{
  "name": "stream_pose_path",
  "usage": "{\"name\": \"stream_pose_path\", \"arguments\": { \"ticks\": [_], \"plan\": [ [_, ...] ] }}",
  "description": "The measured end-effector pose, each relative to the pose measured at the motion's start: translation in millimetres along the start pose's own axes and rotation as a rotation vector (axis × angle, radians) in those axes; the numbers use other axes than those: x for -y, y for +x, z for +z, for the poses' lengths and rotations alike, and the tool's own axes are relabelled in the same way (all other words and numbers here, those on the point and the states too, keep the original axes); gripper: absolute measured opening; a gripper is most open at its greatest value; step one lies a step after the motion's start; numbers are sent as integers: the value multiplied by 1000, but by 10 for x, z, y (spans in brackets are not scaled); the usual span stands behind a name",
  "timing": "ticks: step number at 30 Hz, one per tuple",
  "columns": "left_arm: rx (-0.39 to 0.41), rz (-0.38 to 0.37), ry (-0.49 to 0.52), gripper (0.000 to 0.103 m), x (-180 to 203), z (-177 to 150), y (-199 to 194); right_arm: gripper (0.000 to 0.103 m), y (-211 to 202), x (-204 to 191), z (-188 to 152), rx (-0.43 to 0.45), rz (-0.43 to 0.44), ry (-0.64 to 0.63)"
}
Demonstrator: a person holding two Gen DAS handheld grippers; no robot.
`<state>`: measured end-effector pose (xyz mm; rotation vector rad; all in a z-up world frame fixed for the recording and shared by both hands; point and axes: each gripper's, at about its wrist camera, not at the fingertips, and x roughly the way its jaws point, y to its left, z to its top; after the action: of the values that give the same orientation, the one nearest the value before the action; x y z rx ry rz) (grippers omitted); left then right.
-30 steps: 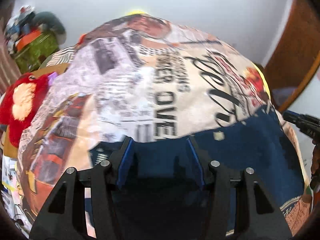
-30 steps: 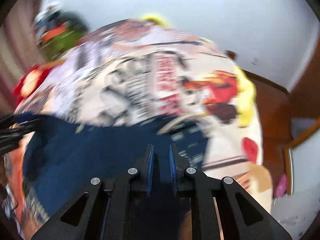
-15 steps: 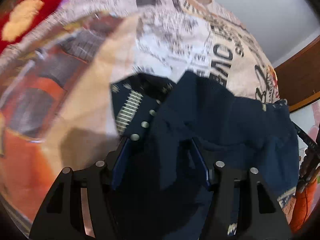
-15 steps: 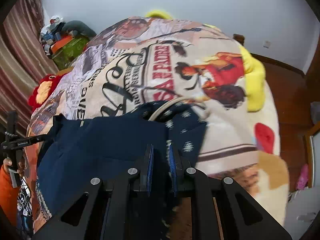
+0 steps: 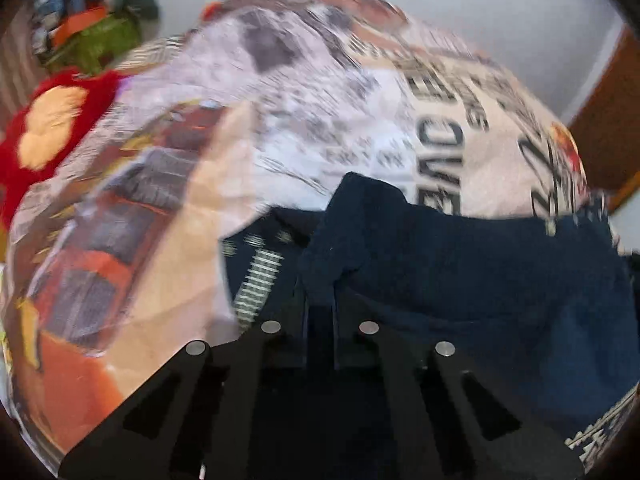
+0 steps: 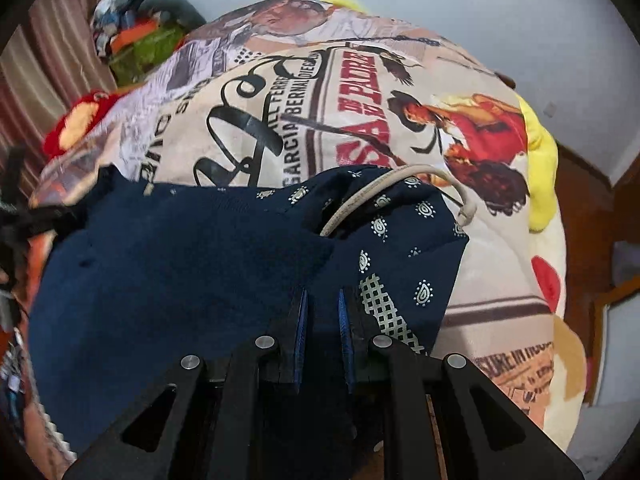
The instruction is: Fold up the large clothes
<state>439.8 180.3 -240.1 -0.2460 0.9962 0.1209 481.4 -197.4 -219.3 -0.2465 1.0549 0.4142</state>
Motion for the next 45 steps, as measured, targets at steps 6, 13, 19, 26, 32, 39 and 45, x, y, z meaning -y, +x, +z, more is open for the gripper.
{"name": "stream_pose_path", "arguments": {
  "ticks": [6, 13, 19, 26, 32, 39, 45],
  "plan": [
    [-103, 6, -114, 12, -268, -128, 211, 12, 47, -194, -18, 4, -138, -120],
    [-44, -17, -52, 35, -175, -240, -321, 12, -261, -352, 76, -4, -221, -98],
    [-19, -152, 99, 56, 303, -427, -732, 12, -766, -885, 74, 77, -16, -140],
    [-129, -167, 172, 63, 832, -982, -512, 12, -366, -1514, -301, -142, 109, -156],
    [-54, -108, 181, 71, 766, -1186, -752, 12, -432, -1659, -489, -131, 26, -212],
    [-11, -32, 177, 71, 503, -1287, -968, 12, -592, -1619, -577, -119, 20, -193],
    [-2, -29, 63, 71, 134, -1527, -1137, 12, -715, -1746, -628, -111, -47, -277]
  ]
}}
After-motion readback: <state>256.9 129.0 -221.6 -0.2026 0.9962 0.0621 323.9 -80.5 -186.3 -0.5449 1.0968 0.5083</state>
